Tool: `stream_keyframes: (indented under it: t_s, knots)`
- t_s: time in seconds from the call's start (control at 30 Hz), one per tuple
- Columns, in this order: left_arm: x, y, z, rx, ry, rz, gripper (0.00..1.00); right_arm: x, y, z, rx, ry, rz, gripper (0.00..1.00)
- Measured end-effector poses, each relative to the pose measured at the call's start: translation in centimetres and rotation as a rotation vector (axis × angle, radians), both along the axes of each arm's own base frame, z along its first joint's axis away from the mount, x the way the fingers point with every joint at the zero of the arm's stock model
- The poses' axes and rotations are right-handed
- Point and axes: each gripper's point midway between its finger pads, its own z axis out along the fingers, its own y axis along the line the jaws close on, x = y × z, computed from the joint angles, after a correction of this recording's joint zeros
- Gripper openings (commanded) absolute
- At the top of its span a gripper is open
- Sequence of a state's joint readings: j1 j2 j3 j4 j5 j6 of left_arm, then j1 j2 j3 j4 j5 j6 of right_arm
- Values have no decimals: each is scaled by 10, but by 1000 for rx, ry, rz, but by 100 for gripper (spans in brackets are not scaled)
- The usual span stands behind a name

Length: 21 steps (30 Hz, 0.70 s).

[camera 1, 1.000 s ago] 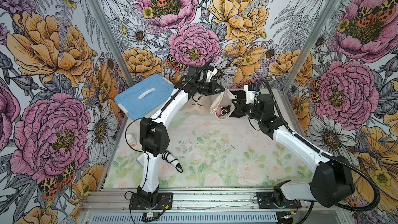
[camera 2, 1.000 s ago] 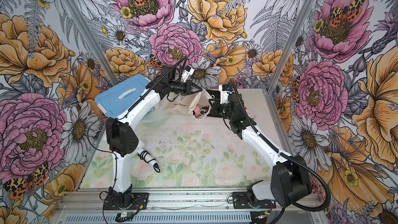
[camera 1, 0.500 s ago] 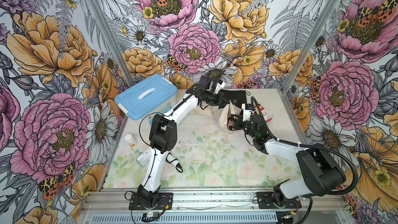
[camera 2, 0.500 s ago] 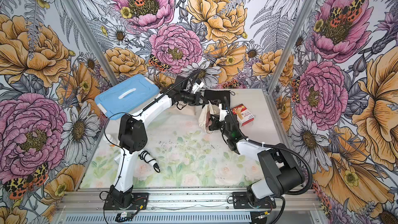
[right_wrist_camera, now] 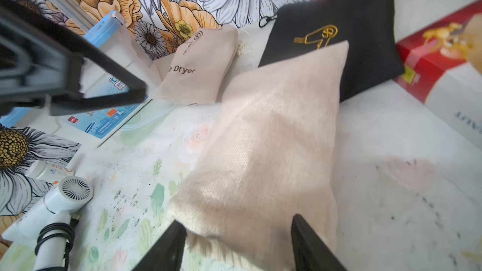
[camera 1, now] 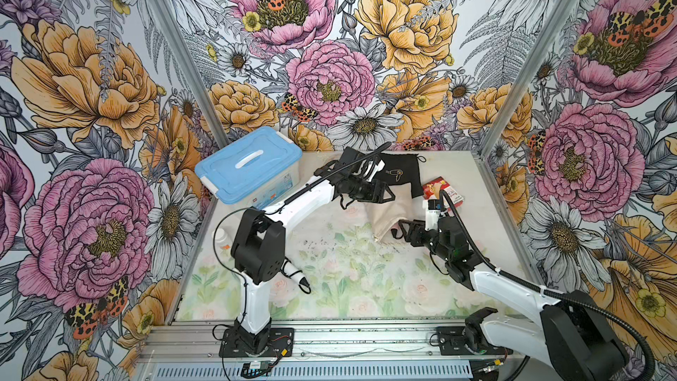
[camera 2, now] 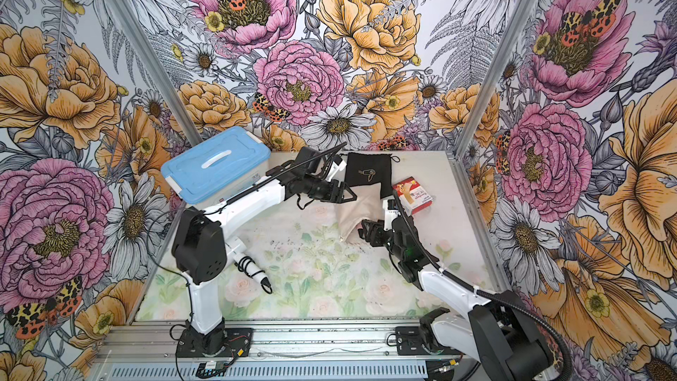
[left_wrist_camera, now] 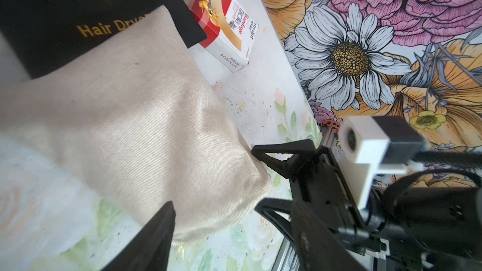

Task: Pack away hair dryers
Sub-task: Place the drawstring bag at the center of the board, then pull the drawstrings on both sides of the drawstring bag.

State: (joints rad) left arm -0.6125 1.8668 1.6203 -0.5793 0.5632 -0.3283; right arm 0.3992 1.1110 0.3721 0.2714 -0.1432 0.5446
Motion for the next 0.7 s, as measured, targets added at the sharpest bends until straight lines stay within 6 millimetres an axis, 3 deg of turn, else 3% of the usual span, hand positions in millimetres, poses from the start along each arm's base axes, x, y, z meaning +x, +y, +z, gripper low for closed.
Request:
stream_keyframes:
  t_s: [0.17, 0.33, 0.43, 0.53, 0.7]
  knots:
    - [-24, 35, 5, -6, 34, 129, 71, -17, -7, 8, 39, 26, -25, 62]
    - [-51, 62, -41, 4, 207, 293, 70, -25, -21, 36, 109, -19, -106, 60]
    - [-65, 73, -70, -1, 336, 417, 68, -27, -32, 42, 131, -20, -170, 59]
    - [-70, 71, -83, -25, 431, 530, 66, -27, -39, 36, 139, 11, -224, 58]
    - [-66, 51, -73, -129, 526, 678, 57, -26, -45, 21, 136, 72, -276, 58]
